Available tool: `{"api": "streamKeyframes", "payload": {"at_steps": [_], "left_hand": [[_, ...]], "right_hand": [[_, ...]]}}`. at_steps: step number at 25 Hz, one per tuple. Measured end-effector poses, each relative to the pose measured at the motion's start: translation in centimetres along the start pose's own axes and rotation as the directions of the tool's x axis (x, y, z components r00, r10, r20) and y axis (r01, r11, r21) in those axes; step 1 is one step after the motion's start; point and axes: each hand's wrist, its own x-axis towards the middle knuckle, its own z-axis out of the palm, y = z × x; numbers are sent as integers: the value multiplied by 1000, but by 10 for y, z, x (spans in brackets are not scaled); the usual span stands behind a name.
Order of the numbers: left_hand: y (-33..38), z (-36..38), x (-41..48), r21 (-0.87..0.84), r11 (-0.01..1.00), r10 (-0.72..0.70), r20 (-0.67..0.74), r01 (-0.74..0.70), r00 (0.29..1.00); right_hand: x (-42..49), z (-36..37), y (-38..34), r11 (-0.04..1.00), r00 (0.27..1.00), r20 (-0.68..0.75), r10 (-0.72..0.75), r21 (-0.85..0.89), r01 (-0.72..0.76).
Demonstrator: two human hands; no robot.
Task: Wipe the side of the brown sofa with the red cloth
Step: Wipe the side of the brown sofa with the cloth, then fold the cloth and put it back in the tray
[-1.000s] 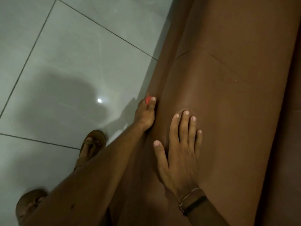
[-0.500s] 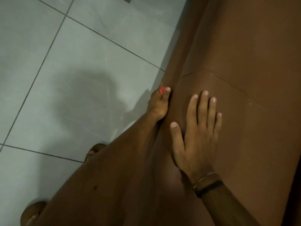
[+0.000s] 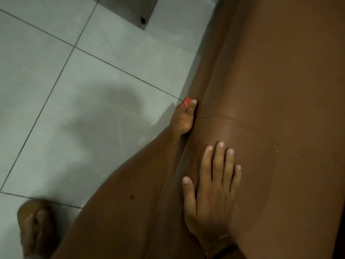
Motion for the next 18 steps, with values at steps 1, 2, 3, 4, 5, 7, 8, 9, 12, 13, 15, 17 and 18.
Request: {"api": "streamKeyframes", "payload": {"at_steps": [1, 2, 3, 4, 5, 7, 8, 9, 12, 13, 15, 17, 18], "left_hand": [[-5, -1, 6, 13, 1000, -16, -7, 16, 1000], [-8, -4, 4, 10, 998, -68, -18, 68, 998], [-9, -8, -5, -21, 992, -129, -28, 128, 991], [-8, -15, -18, -76, 977, -204, -31, 201, 978], [-3, -26, -31, -175, 942, -293, -13, 286, 956], [18, -56, -63, -467, 782, -400, 133, 414, 907], [38, -74, -86, -588, 673, -386, 238, 449, 891], [64, -93, -109, -652, 585, -357, 325, 481, 875], [148, -148, -170, -660, 533, -314, 427, 530, 848], [176, -165, -187, -649, 549, -306, 430, 527, 849], [229, -200, -213, -622, 613, -286, 398, 486, 871], [292, -239, -232, -534, 734, -278, 327, 420, 903], [322, -257, -240, -450, 812, -273, 271, 372, 923]], "right_hand": [[0, 2, -1, 1000, 1000, -8, 5, 2, -5], [0, 2, -1, 1000, 1000, -10, 9, 11, -9], [0, 2, -1, 1000, 1000, -4, 11, 25, -11], [0, -1, -2, 999, 1000, 13, 8, 36, -8], [1, -3, -1, 999, 999, 41, 6, 40, -8], [3, -13, -3, 999, 993, 119, 23, 40, -28], [5, -23, -9, 995, 987, 152, 53, 77, -65], [9, -35, -20, 974, 976, 186, 113, 175, -146], [51, -107, -69, 428, 848, 419, 324, 735, -527], [71, -136, -86, 111, 793, 530, 301, 806, -581], [111, -197, -113, -282, 735, 673, 85, 724, -630], [141, -262, -139, -243, 752, 658, -53, 721, -648], [153, -292, -151, -182, 768, 637, -66, 749, -637]]}}
